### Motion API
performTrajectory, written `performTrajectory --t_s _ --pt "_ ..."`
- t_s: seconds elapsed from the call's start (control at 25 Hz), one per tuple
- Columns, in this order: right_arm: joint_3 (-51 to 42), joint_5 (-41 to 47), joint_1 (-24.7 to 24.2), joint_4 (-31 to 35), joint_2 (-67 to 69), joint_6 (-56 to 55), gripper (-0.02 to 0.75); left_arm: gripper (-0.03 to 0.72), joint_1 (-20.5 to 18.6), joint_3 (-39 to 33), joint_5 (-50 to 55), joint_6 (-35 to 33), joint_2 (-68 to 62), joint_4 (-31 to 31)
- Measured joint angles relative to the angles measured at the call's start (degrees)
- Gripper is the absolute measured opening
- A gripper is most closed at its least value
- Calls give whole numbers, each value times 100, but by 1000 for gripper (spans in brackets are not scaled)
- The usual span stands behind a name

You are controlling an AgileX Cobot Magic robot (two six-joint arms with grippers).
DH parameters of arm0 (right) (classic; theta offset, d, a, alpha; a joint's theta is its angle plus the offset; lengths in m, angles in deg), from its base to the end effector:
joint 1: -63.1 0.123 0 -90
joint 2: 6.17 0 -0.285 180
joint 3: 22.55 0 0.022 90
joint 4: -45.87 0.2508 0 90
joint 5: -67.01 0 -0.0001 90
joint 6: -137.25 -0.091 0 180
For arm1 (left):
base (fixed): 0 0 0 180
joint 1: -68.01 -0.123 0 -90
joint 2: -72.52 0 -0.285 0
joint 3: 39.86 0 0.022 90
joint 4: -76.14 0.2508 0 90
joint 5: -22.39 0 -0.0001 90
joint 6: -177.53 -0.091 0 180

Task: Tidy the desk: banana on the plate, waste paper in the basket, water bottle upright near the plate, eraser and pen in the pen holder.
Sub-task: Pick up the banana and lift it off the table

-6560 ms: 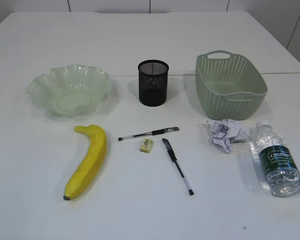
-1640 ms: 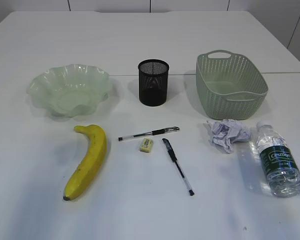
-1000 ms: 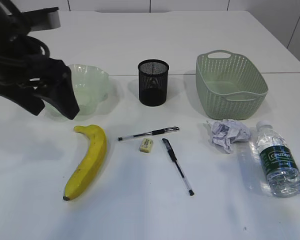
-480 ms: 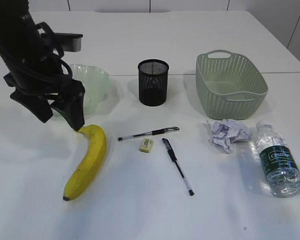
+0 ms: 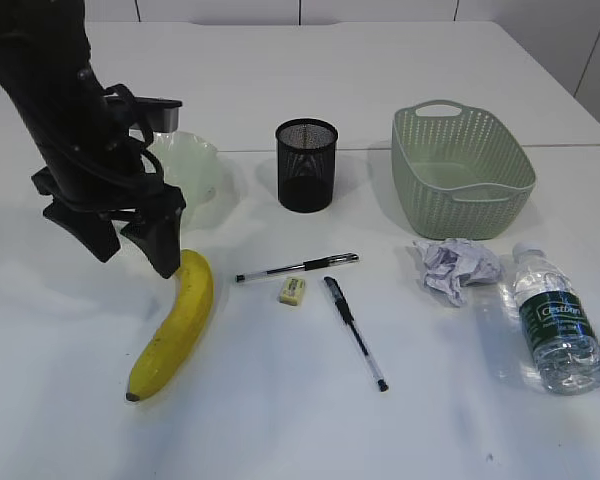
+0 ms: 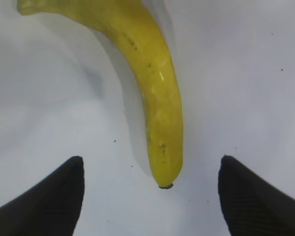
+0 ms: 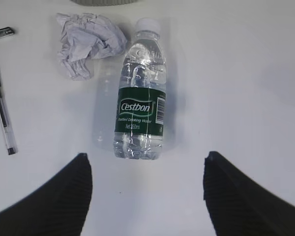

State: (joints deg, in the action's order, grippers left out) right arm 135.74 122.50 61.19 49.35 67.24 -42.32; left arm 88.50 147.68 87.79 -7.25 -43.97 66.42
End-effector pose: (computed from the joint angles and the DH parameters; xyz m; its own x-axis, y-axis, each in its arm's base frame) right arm 0.2150 -0.0026 0.3165 -0.8698 0.0559 -0.4902 0.0322 0.9979 0.0568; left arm 0.3517 -0.1464 0.2280 -0.9272 0.3594 -0.1058 0.3722 0.9157 -0.1514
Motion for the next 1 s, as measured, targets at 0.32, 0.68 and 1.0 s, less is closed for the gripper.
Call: performTrajectory --t_s 0.32,0.68,1.0 --pt "0 -56 0 0 0 0 530 596 0 12 -67 0 -124 0" --pt "0 -67 0 -19 0 0 530 594 0 12 -108 0 -365 -22" --pt "0 -149 0 -19 0 0 530 594 9 12 -213 0 -568 -156"
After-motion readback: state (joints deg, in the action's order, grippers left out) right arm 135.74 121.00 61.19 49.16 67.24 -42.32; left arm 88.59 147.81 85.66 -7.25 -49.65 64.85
